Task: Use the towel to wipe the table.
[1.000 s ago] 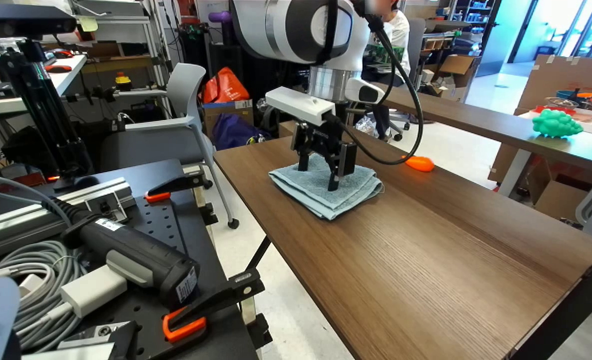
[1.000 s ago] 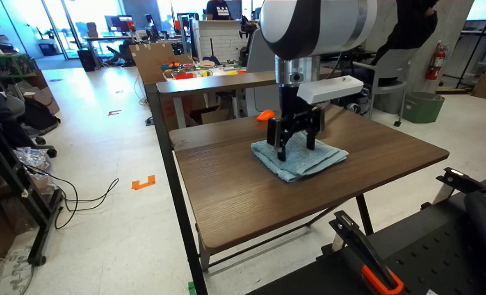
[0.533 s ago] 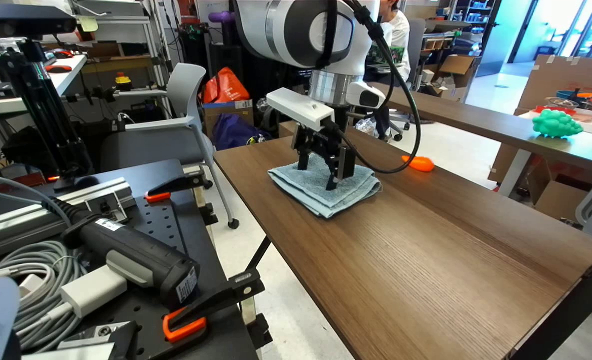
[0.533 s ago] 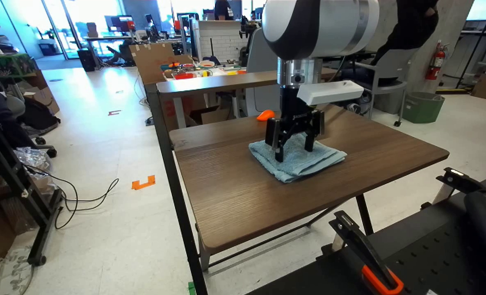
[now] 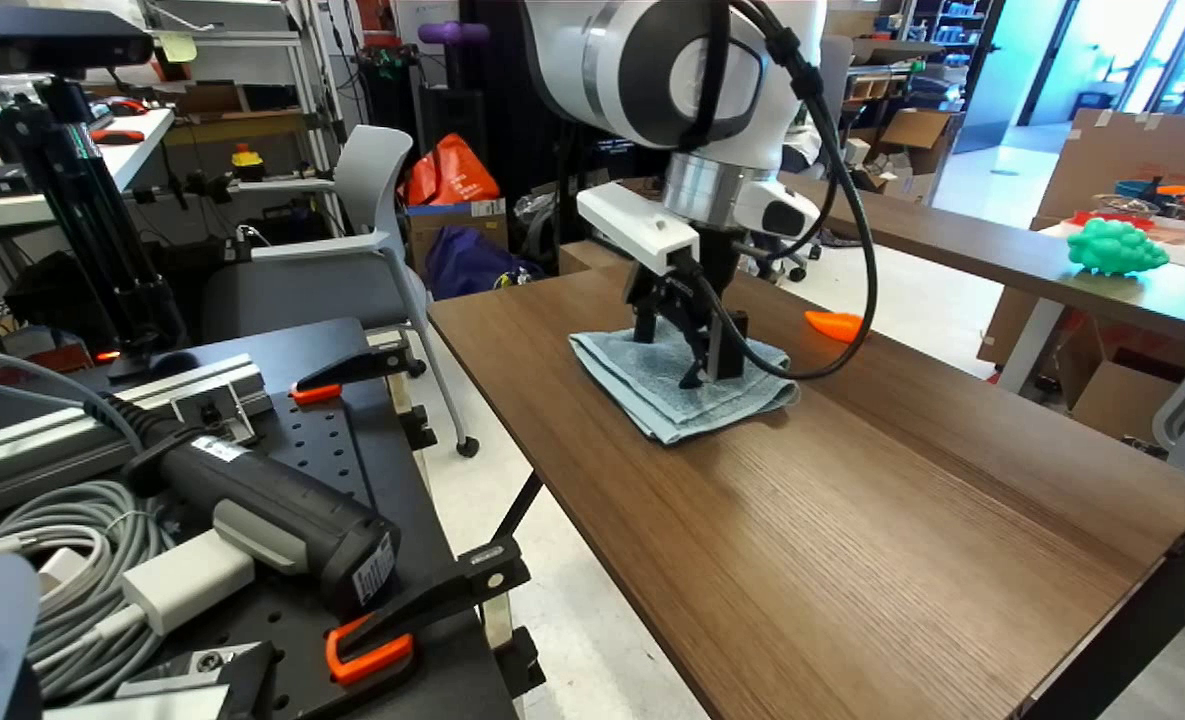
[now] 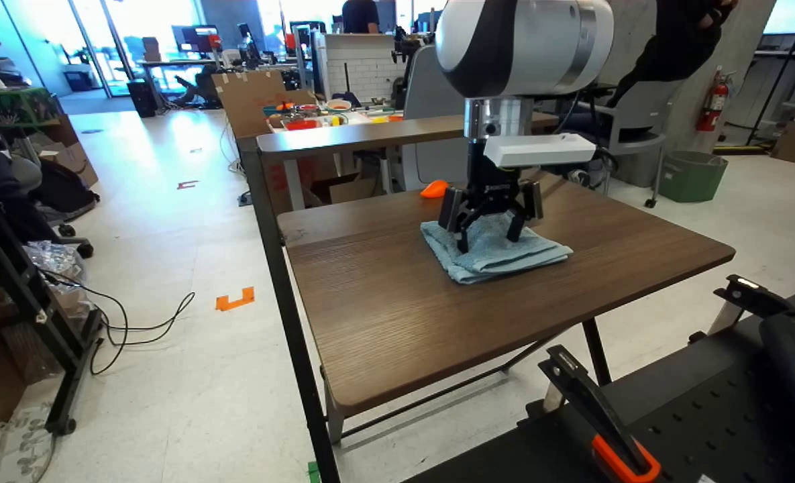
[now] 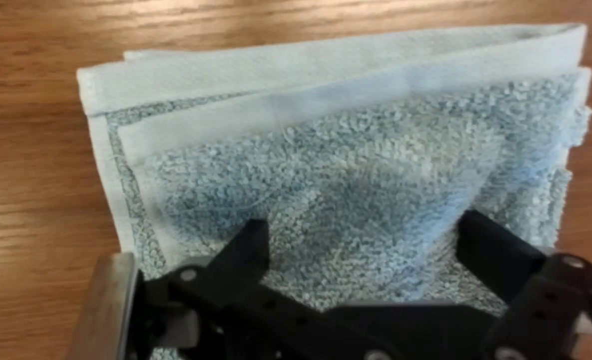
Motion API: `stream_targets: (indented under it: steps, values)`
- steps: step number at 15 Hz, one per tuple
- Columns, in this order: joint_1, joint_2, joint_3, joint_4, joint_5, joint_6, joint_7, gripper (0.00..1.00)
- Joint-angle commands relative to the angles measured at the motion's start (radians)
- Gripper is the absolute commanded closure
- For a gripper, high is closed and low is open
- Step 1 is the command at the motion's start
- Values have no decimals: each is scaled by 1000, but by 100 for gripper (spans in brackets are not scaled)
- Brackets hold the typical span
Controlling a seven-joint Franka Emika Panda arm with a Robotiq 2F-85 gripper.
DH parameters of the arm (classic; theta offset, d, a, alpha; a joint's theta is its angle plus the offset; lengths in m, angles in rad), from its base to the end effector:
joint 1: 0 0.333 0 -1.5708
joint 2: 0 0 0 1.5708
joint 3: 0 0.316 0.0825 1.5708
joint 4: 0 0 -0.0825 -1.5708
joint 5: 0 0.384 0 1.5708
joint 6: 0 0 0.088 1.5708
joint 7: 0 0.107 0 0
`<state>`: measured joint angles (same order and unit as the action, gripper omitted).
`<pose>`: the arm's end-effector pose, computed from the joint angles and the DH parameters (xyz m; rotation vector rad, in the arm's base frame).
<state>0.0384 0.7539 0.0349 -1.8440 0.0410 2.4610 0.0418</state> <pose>0.6167 0.0449 0.1032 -3.0939 0.0154 0.2159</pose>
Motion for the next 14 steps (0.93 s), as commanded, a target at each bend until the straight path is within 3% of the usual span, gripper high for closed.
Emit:
stream_targets:
  steps: [1, 4, 8, 14]
  values:
    - [-45, 142, -20, 184, 63, -77, 58, 0]
    - [-45, 198, -19, 266, 73, -135, 85, 0]
    - [21, 182, 15, 263, 26, -196, 53, 0]
    - [229, 209, 51, 268, -105, -173, 44, 0]
